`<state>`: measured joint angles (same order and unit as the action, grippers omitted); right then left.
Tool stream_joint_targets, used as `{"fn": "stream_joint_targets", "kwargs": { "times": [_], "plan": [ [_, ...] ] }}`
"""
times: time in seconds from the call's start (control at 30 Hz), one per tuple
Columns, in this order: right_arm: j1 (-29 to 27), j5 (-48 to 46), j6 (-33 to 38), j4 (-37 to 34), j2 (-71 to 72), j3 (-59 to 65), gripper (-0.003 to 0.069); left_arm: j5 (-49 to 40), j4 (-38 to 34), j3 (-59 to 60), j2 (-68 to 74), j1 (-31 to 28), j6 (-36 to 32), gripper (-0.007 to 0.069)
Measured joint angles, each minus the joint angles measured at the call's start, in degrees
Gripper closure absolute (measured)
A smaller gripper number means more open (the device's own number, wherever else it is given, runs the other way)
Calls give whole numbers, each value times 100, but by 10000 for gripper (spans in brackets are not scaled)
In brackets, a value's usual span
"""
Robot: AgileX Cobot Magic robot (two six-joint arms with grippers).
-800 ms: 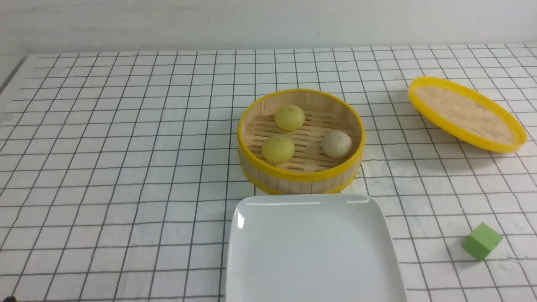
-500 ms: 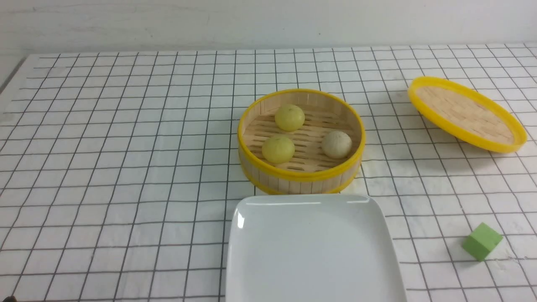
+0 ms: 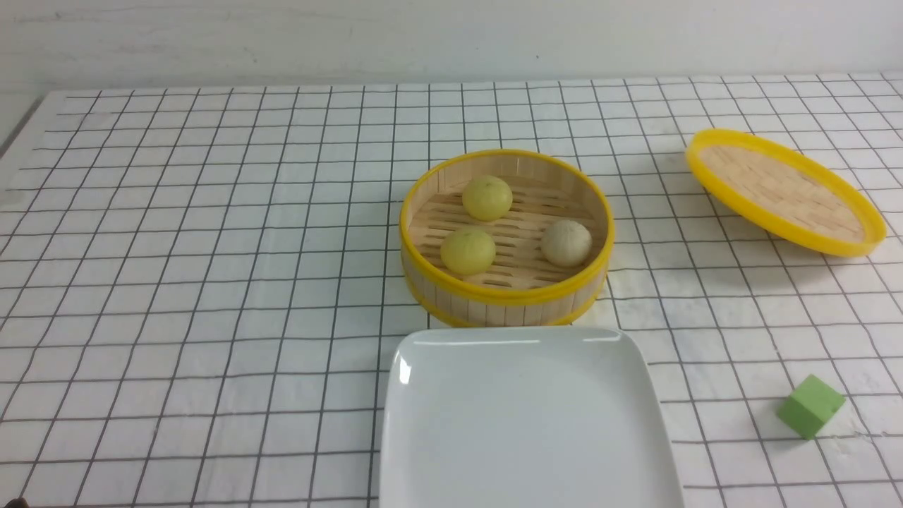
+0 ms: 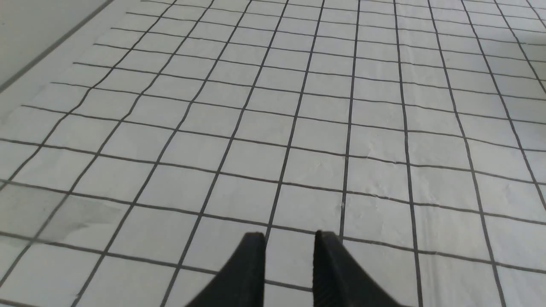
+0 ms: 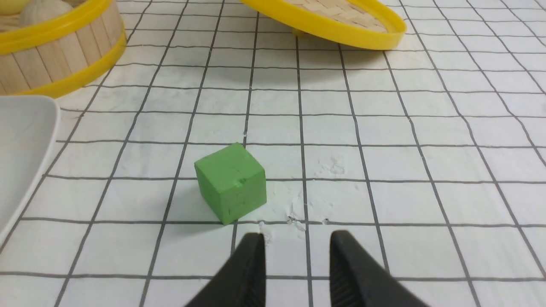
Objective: Put the steamed buns into the plate on the white-black tablecloth.
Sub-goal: 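Reach toward a bun in the bamboo steamer with the right gripper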
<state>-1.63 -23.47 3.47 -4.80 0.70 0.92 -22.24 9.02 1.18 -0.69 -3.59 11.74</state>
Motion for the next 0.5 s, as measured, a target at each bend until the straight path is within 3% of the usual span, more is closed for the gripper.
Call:
{"fn": "stream_joint_targets", "kwargs": {
  "times": [0.5],
  "plan": [
    [0,54,-112,-138,0,6,419,6,-173,0,0,0,193,428]
  ]
}}
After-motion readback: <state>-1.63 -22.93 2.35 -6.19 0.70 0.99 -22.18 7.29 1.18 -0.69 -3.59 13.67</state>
